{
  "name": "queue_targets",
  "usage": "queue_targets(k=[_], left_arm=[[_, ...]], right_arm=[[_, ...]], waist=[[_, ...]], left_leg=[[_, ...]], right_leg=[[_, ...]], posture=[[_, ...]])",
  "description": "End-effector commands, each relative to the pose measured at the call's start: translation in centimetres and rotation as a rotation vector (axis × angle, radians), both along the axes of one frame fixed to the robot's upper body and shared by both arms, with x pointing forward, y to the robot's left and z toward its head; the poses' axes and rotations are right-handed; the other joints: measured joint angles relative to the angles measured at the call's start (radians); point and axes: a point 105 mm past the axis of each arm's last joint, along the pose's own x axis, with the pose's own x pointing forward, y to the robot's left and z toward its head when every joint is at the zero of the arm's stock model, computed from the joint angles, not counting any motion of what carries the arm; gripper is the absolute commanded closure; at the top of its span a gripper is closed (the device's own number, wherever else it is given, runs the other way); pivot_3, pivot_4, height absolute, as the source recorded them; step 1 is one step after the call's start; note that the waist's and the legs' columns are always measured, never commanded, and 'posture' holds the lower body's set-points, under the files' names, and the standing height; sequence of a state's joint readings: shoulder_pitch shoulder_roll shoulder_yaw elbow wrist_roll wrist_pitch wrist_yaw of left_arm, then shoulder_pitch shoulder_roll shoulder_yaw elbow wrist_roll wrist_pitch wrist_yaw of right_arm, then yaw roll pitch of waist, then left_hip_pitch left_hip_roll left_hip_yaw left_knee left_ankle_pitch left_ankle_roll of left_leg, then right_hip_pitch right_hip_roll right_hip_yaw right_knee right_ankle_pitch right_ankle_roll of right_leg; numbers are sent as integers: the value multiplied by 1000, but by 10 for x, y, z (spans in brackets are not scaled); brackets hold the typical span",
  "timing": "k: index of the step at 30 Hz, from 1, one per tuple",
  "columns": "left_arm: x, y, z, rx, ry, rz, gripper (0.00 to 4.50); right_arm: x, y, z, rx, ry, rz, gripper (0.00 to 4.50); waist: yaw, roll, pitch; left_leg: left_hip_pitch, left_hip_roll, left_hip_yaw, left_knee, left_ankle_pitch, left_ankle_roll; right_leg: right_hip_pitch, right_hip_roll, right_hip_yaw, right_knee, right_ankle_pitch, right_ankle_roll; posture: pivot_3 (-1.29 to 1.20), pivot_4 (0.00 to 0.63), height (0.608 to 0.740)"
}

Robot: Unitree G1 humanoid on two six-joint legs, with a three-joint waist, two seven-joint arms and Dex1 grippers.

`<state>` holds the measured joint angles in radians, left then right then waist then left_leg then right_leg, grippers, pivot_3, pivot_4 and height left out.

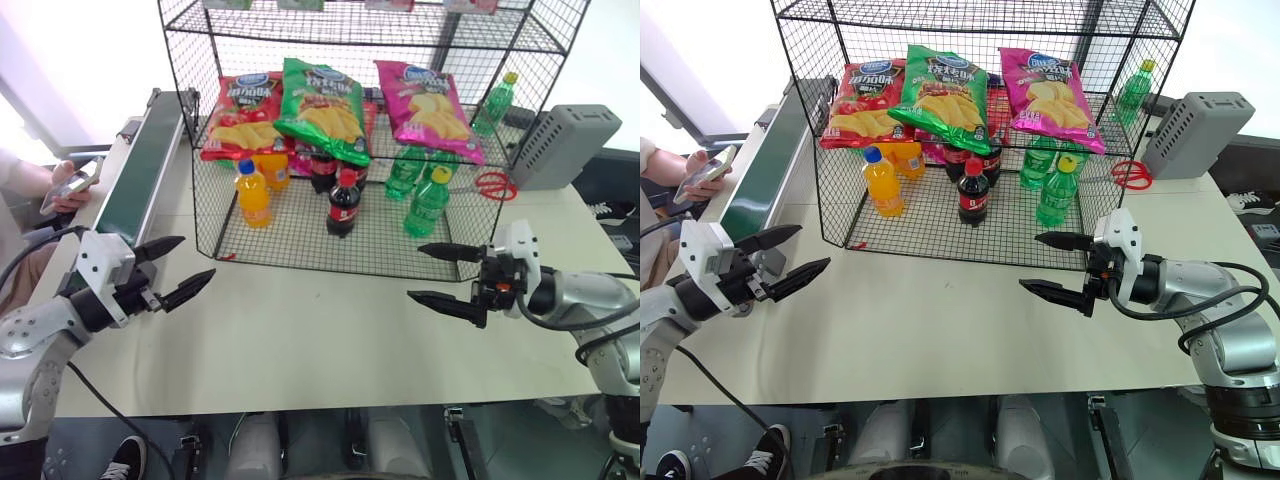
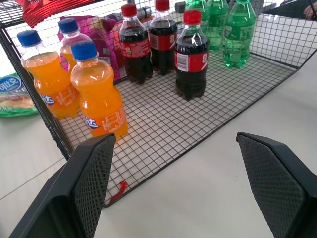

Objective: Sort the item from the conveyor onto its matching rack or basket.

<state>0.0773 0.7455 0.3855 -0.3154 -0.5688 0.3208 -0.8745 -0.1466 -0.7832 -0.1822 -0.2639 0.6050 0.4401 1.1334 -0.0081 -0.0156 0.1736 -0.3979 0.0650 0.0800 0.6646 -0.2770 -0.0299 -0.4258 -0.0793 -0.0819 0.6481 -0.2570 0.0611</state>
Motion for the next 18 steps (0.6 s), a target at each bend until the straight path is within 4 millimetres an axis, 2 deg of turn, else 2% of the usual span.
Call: queue_targets(k=[1, 5, 10, 13, 18], left_arm=[[-1, -1, 3, 41, -16, -10, 336], [-2, 0, 2, 1, 20, -3, 336], [-2, -2, 4, 20, -5, -25, 336], [-8, -5, 9, -30, -10, -92, 336], [-5, -2, 11, -22, -32, -76, 336]], right_arm=[[0, 0, 9, -8, -38, 13, 19], [1, 0, 9, -11, -43, 9, 19], [2, 1, 9, -19, -48, 12, 19], [3, 2, 10, -18, -54, 14, 19], [3, 3, 11, -22, -57, 14, 19]], waist=[[0, 0, 0], [0, 0, 0], [0, 0, 0], [0, 0, 0], [0, 0, 0]], left_leg=[[0, 0, 0, 0, 0, 0], [0, 0, 0, 0, 0, 0], [0, 0, 0, 0, 0, 0], [0, 0, 0, 0, 0, 0], [0, 0, 0, 0, 0, 0]], right_leg=[[0, 0, 0, 0, 0, 0], [0, 0, 0, 0, 0, 0], [0, 0, 0, 0, 0, 0], [0, 0, 0, 0, 0, 0], [0, 0, 0, 0, 0, 0]], posture=[[0, 150, 740], [0, 150, 740], [0, 150, 740], [0, 150, 740], [0, 150, 740]])
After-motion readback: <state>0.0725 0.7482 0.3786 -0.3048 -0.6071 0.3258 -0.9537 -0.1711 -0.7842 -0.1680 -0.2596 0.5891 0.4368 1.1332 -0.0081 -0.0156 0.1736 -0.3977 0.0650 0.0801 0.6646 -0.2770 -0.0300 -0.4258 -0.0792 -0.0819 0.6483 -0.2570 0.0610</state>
